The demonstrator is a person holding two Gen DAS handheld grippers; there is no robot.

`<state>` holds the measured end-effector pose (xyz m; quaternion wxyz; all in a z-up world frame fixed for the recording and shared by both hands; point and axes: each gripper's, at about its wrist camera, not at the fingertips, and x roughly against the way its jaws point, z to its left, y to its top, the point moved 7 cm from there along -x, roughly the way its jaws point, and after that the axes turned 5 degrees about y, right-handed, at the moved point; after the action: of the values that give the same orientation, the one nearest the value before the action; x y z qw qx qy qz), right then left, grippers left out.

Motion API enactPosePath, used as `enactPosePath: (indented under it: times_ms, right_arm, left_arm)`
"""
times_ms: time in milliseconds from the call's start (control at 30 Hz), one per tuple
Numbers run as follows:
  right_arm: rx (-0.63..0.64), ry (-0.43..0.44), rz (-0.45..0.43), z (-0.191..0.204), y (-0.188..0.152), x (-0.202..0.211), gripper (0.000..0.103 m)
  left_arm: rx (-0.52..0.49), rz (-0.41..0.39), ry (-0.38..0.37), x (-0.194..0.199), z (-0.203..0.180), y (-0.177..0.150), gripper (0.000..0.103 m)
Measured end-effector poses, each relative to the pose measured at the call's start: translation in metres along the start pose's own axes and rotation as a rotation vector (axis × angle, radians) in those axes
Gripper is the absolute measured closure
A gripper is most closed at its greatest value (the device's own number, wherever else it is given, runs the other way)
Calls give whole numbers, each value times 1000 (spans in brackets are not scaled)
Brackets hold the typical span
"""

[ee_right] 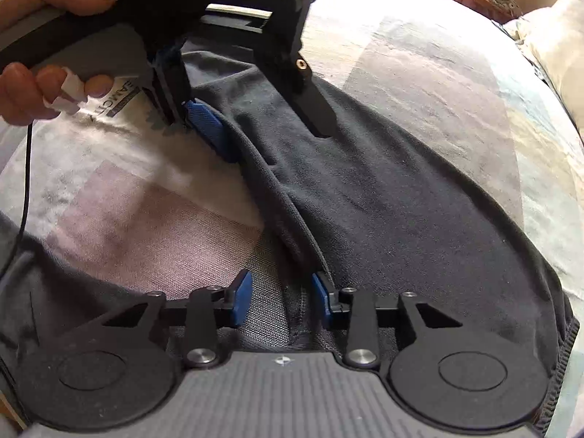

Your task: Fold clothes

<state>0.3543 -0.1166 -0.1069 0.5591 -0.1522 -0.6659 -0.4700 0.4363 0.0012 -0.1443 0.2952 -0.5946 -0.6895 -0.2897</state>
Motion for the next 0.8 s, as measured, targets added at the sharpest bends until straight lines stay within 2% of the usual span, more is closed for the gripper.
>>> enactPosePath:
  times_ms: [133, 300, 367, 400, 533, 600, 633, 700, 800]
  right_arm:
    - [-36, -22, 14, -10, 3, -5, 85]
    - [-12, -41, 25, -8, 3, -12, 85]
    - [8, -35, 37, -5, 3, -11, 90]
    - [13, -19, 44, -4, 2, -9, 97]
    - [15, 88, 80, 2, -5, 1, 102]
    - [9, 185, 103, 7, -7, 6, 102]
    - [21, 189, 104, 9, -7, 8, 102]
    - [91, 124, 70, 10, -4, 11, 101]
    - [151, 52, 3, 12, 6, 15, 94]
  left_arm:
    - [1, 1, 4, 4, 0, -4, 11]
    - [3, 0, 13, 10, 3, -12, 11]
    - [4, 0, 17, 12, 4, -15, 11]
    - [5, 0, 19, 13, 4, -17, 11]
    - [8, -6, 28, 20, 7, -23, 11]
    - [13, -19, 34, 27, 10, -27, 11]
    - [18, -28, 44, 31, 13, -28, 11]
    - [30, -48, 66, 37, 18, -31, 11]
    - [52, -62, 85, 45, 27, -39, 11]
